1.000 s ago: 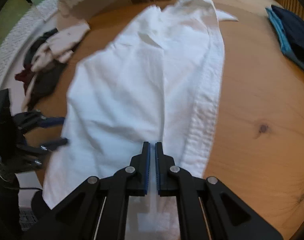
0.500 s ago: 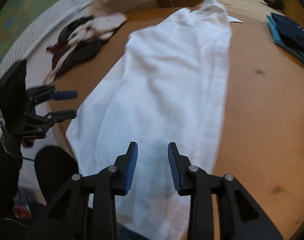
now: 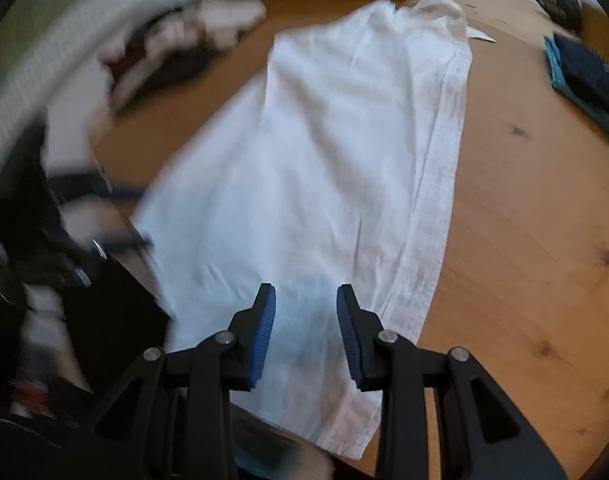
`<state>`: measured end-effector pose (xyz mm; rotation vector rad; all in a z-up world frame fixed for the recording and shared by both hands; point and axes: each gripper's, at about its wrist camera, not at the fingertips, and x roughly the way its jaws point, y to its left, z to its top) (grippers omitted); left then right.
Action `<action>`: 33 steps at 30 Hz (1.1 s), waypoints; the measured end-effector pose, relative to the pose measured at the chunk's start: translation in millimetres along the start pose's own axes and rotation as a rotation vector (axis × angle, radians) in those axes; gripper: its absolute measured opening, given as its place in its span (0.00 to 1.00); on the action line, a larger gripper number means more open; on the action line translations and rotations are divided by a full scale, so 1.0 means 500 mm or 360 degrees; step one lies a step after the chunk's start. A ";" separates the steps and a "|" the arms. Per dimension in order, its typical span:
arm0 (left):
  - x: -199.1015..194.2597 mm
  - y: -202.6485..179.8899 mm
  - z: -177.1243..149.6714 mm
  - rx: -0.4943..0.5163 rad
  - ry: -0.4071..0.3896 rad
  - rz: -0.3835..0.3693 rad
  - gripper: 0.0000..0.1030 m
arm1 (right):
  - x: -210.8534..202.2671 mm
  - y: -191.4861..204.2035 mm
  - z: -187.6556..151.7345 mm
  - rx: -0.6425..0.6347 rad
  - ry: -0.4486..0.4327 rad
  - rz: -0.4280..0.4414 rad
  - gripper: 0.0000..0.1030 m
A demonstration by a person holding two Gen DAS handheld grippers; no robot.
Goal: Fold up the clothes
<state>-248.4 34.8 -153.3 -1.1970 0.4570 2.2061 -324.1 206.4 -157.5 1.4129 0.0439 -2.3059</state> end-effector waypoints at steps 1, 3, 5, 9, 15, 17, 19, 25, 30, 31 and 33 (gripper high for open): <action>-0.012 -0.003 0.021 0.0024 -0.0033 -0.0004 0.45 | -0.016 -0.020 0.020 0.0037 -0.0046 0.0021 0.31; -0.023 -0.008 0.074 0.0095 -0.0080 0.0006 0.46 | -0.047 -0.059 0.059 0.0111 -0.0137 0.0063 0.31; -0.015 -0.007 0.132 0.0180 -0.0103 0.0032 0.47 | -0.064 -0.103 0.110 0.0190 -0.0206 0.0114 0.30; 0.064 0.053 0.276 0.0202 -0.0090 -0.0046 0.47 | -0.024 -0.189 0.251 0.0291 -0.0234 0.0164 0.30; 0.260 0.206 0.443 0.0096 -0.0029 0.0138 0.47 | 0.121 -0.256 0.423 0.0281 -0.0167 0.0190 0.30; 0.318 0.263 0.473 -0.0010 -0.0003 0.0131 0.47 | 0.182 -0.266 0.472 0.0246 -0.0129 0.0199 0.30; 0.365 0.294 0.481 -0.0029 0.0062 0.0148 0.47 | 0.234 -0.286 0.504 0.0234 -0.0057 0.0148 0.30; 0.384 0.317 0.458 0.0044 0.0098 0.0127 0.53 | 0.291 -0.378 0.545 0.0239 0.0052 -0.0183 0.30; 0.343 0.308 0.495 0.0071 -0.0066 0.0102 0.51 | 0.229 -0.359 0.550 0.0250 -0.0078 0.0196 0.30; 0.348 0.310 0.507 0.0074 -0.0091 0.0091 0.51 | 0.231 -0.335 0.557 0.0210 -0.0083 0.0244 0.30; 0.361 0.313 0.530 0.0078 -0.0125 0.0076 0.52 | 0.257 -0.292 0.578 0.0136 -0.0043 0.0289 0.18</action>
